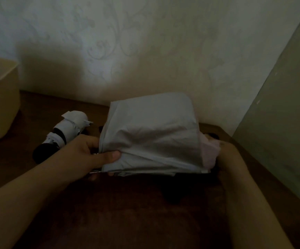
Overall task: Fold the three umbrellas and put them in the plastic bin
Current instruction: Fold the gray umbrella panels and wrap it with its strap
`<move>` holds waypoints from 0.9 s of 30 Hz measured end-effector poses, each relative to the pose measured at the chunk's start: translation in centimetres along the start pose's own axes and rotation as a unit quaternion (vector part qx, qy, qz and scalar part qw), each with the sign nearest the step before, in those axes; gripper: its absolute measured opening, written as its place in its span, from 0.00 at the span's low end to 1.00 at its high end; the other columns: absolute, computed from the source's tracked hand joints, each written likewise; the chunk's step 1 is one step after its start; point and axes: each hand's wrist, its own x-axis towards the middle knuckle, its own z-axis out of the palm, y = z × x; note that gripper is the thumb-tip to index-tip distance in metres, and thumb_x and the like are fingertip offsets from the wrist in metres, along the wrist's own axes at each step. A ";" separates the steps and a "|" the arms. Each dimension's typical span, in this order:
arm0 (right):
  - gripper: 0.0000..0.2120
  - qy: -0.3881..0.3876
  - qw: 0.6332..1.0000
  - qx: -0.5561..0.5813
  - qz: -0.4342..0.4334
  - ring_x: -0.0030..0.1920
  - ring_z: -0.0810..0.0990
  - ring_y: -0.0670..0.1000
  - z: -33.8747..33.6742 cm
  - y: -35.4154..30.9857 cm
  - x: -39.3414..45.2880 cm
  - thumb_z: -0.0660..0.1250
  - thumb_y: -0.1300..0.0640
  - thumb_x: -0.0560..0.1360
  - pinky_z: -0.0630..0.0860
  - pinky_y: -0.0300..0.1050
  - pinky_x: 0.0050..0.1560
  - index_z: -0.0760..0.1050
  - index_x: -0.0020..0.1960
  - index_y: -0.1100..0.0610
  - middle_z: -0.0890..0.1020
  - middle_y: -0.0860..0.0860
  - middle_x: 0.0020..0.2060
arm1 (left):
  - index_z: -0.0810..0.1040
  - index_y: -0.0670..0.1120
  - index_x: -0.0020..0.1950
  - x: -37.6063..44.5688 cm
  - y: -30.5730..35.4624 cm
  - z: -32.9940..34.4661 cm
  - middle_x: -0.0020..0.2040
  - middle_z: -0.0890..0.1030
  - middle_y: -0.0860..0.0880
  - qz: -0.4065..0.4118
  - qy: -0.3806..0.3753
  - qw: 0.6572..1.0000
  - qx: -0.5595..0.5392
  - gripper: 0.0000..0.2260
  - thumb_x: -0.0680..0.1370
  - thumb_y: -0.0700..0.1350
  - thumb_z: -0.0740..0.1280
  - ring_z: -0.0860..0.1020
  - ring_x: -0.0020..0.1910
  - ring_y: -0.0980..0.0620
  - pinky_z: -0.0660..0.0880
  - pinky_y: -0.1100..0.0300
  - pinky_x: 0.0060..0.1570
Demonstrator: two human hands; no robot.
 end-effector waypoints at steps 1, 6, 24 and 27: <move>0.13 0.058 0.998 0.013 -0.007 0.34 0.76 0.51 -0.1 0.0 0.1 0.59 0.55 0.80 0.73 0.44 0.39 0.72 0.38 0.55 0.78 0.57 0.40 | 0.85 0.47 0.40 0.1 0.0 0.0 0.42 0.84 0.40 -0.016 0.020 0.999 -0.029 0.16 0.62 0.57 0.77 0.78 0.47 0.28 0.75 0.37 0.50; 0.22 0.095 0.995 0.030 -0.018 0.26 0.74 0.50 1.0 -2.8 -1.8 0.54 0.44 0.80 0.68 0.43 0.31 0.73 0.38 0.58 0.76 0.53 0.27 | 0.79 0.39 0.41 0.9 0.6 -0.7 0.27 0.81 0.43 -0.021 0.173 0.973 -0.152 0.20 0.61 0.54 0.76 0.72 0.17 0.51 0.67 0.64 0.17; 0.14 0.027 0.897 0.416 0.146 0.45 0.81 0.57 6.3 -2.3 -3.5 0.72 0.56 0.71 0.78 0.48 0.39 0.78 0.56 0.57 0.84 0.55 0.46 | 0.82 0.43 0.40 -0.5 1.2 4.8 0.32 0.83 0.42 -0.016 0.022 0.998 -0.065 0.08 0.69 0.48 0.70 0.75 0.22 0.54 0.71 0.63 0.22; 0.15 0.019 0.888 0.441 0.129 0.46 0.81 0.56 6.7 -2.4 -3.6 0.68 0.59 0.73 0.77 0.46 0.39 0.77 0.59 0.59 0.83 0.56 0.49 | 0.81 0.45 0.48 -0.2 0.6 5.0 0.36 0.84 0.42 -0.065 -0.002 0.994 -0.087 0.19 0.62 0.54 0.71 0.78 0.29 0.47 0.75 0.55 0.31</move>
